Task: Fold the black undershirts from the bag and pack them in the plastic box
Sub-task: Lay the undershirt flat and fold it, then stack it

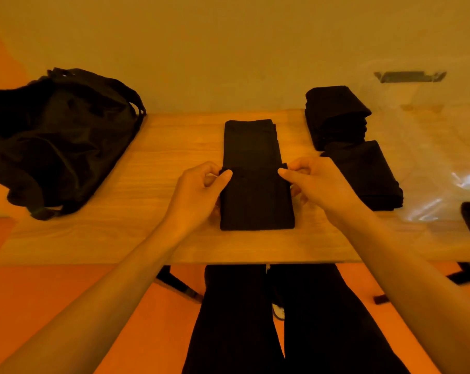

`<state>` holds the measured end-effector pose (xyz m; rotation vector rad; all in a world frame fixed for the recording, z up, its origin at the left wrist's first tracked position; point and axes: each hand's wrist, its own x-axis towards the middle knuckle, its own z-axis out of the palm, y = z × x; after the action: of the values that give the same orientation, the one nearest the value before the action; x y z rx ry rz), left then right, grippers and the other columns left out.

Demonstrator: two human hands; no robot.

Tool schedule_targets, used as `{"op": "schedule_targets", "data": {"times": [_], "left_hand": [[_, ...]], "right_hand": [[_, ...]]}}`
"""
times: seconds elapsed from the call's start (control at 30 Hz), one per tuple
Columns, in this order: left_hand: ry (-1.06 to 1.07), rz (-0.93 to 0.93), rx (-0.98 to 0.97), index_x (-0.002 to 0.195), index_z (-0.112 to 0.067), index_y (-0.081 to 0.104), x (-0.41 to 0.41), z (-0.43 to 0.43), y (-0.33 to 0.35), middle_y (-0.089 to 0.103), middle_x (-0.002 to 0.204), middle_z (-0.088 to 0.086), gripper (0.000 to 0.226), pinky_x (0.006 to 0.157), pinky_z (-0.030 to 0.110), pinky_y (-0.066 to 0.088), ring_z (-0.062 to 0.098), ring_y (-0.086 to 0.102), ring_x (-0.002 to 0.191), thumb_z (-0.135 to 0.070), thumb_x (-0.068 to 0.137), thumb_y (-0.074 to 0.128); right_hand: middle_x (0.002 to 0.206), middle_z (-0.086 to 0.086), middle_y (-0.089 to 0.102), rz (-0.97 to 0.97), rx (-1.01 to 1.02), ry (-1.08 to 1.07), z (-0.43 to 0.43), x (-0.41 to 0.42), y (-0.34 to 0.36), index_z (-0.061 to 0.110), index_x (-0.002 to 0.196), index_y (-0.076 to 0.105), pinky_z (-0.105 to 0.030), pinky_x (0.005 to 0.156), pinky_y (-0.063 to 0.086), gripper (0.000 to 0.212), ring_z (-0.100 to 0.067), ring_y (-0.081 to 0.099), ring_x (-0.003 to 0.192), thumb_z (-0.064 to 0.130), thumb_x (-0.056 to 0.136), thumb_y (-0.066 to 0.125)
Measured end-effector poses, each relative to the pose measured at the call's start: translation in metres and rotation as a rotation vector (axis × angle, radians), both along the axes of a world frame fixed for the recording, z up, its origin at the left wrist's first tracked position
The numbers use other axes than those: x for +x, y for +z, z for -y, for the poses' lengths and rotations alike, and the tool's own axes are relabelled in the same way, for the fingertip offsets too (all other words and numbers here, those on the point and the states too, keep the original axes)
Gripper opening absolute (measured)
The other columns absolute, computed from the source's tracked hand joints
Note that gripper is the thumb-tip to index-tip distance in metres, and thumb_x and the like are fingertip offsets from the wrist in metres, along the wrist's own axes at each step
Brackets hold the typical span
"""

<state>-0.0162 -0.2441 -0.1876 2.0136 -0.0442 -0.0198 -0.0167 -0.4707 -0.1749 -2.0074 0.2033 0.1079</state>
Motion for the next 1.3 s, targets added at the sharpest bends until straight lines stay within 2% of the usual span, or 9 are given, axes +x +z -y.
{"op": "schedule_targets", "data": {"times": [0.13,0.37,0.6,0.7,0.83,1.07,1.2,1.27,1.3], "left_hand": [[0.013,-0.068,0.069,0.086,-0.017,0.067,0.025,0.007,-0.013,0.072,0.071,-0.001,0.022,0.046,0.029,0.048,0.01,0.065,0.053,-0.034,0.1,0.062],[0.069,-0.094,0.219,0.077,-0.019,0.063,0.045,0.01,-0.028,0.06,0.053,0.0,0.03,0.039,0.02,0.033,0.004,0.049,0.034,-0.039,0.1,0.062],[0.064,-0.105,0.413,0.084,-0.012,0.066,0.046,0.012,-0.02,0.067,0.066,0.009,0.046,0.053,0.033,0.049,0.016,0.063,0.055,-0.05,0.103,0.047],[0.079,-0.132,0.383,0.085,-0.02,0.065,0.045,0.014,-0.019,0.065,0.064,0.0,0.042,0.052,0.025,0.043,0.009,0.062,0.055,-0.056,0.1,0.05],[0.09,-0.101,0.358,0.087,-0.01,0.069,0.047,0.011,-0.025,0.069,0.073,0.007,0.038,0.061,0.037,0.049,0.018,0.065,0.07,-0.043,0.101,0.057],[0.148,0.044,0.54,0.088,-0.017,0.061,0.041,0.018,-0.029,0.055,0.065,-0.005,0.036,0.05,0.023,0.033,0.01,0.054,0.06,-0.048,0.104,0.049],[0.268,0.342,0.76,0.117,-0.013,0.055,0.018,0.014,-0.019,0.057,0.073,-0.004,0.046,0.051,0.028,0.04,0.012,0.054,0.062,-0.053,0.107,0.036],[0.201,0.473,0.675,0.125,-0.009,0.055,0.002,0.016,-0.017,0.062,0.1,0.003,0.046,0.066,0.027,0.044,0.017,0.058,0.088,-0.048,0.107,0.036],[0.086,0.486,0.682,0.133,-0.008,0.052,-0.003,0.018,-0.021,0.06,0.121,0.008,0.049,0.081,0.027,0.046,0.021,0.056,0.109,-0.046,0.107,0.034]], "right_hand": [[0.075,-0.003,0.07,-0.031,-0.169,-0.003,0.0,0.012,-0.015,0.021,0.091,0.07,-0.023,0.062,0.047,0.017,-0.008,0.064,0.062,0.035,0.097,0.064],[0.084,-0.014,0.07,-0.022,-0.29,-0.025,-0.005,0.021,-0.028,0.017,0.086,0.07,-0.035,0.074,0.054,0.03,-0.024,0.067,0.08,0.042,0.099,0.058],[0.064,-0.001,0.063,0.027,-0.359,-0.038,-0.008,0.017,-0.032,0.021,0.087,0.066,-0.025,0.061,0.049,0.026,-0.013,0.062,0.062,0.042,0.099,0.058],[0.062,-0.001,0.06,0.013,-0.356,-0.027,-0.009,0.019,-0.03,0.02,0.086,0.065,-0.028,0.062,0.051,0.031,-0.014,0.06,0.062,0.046,0.1,0.054],[0.062,-0.003,0.06,0.039,-0.406,-0.041,-0.009,0.025,-0.033,0.018,0.082,0.065,-0.036,0.066,0.055,0.036,-0.018,0.062,0.063,0.045,0.102,0.052],[0.061,0.002,0.057,0.134,-0.58,-0.08,-0.014,0.023,-0.04,0.02,0.081,0.06,-0.031,0.053,0.048,0.039,-0.014,0.058,0.057,0.05,0.102,0.048],[0.08,0.003,0.062,0.279,-0.781,-0.116,-0.019,0.003,-0.033,0.017,0.111,0.056,-0.031,0.052,0.048,0.042,-0.015,0.06,0.067,0.055,0.102,0.042],[0.106,-0.002,0.063,0.428,-0.888,-0.051,-0.027,-0.01,-0.032,0.016,0.124,0.055,-0.031,0.059,0.048,0.043,-0.019,0.062,0.093,0.05,0.103,0.041],[0.123,-0.005,0.062,0.454,-0.91,0.031,-0.03,-0.014,-0.035,0.014,0.133,0.054,-0.032,0.072,0.052,0.047,-0.023,0.059,0.112,0.047,0.105,0.038]]}}
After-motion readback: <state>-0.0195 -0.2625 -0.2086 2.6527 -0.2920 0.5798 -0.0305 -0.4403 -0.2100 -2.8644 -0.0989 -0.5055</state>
